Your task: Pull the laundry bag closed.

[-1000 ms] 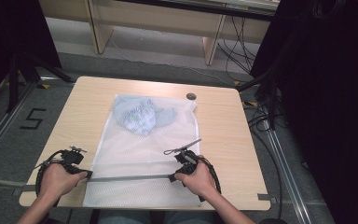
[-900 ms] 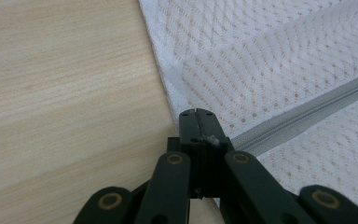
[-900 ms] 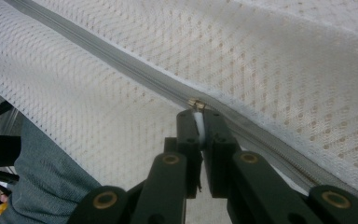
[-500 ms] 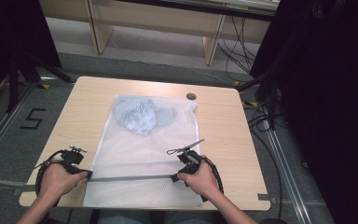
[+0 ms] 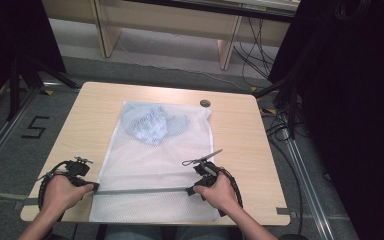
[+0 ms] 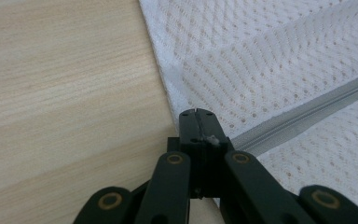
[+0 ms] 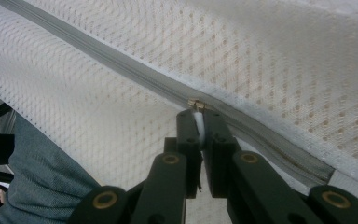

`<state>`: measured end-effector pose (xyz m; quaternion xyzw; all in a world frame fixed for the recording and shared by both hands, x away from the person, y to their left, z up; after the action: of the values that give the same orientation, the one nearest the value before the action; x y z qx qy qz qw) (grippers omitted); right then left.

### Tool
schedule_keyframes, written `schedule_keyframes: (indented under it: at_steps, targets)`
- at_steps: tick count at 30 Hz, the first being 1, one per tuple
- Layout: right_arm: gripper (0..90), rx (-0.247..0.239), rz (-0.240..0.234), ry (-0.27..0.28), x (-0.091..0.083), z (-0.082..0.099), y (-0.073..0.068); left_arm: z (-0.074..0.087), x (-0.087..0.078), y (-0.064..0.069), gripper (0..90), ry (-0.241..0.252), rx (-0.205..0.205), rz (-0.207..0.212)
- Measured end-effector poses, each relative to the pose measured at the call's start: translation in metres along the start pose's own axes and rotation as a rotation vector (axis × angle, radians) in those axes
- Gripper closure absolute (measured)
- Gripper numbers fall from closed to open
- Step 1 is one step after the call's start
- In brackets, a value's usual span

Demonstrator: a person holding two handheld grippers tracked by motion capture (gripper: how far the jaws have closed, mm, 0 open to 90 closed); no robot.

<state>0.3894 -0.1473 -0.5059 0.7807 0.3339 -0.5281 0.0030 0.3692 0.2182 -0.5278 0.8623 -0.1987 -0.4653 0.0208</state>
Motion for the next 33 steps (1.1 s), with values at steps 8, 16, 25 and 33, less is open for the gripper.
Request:
schedule_keyframes:
  at_steps: [8, 16, 25, 33]
  targets:
    - [87.1, -0.003, 0.006, -0.006, -0.003, 0.002, 0.003, 0.0, 0.0, 0.0, 90.0, 0.001, 0.0, 0.001]
    - [87.1, 0.009, 0.012, -0.006, -0.008, 0.005, 0.01, 0.0, 0.0, 0.0, 90.0, 0.003, -0.003, -0.001]
    - [87.1, 0.017, 0.024, -0.002, -0.012, 0.008, 0.018, 0.0, 0.0, 0.0, 90.0, 0.001, 0.0, 0.002]
    - [87.1, 0.011, 0.021, 0.004, -0.018, 0.01, 0.027, 0.0, 0.0, 0.0, 90.0, 0.003, -0.001, 0.0]
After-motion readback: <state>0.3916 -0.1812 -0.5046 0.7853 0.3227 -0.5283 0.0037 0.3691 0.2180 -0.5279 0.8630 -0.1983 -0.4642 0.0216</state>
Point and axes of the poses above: each handheld gripper's, and its own axes: x roughly forward along the jaws, z roughly out of its underside, y roughly to its right, the point moved 4 cm from there along x, roughly forward along the jaws, and after that the axes turned 11 degrees about y, right-handed, at the moved point
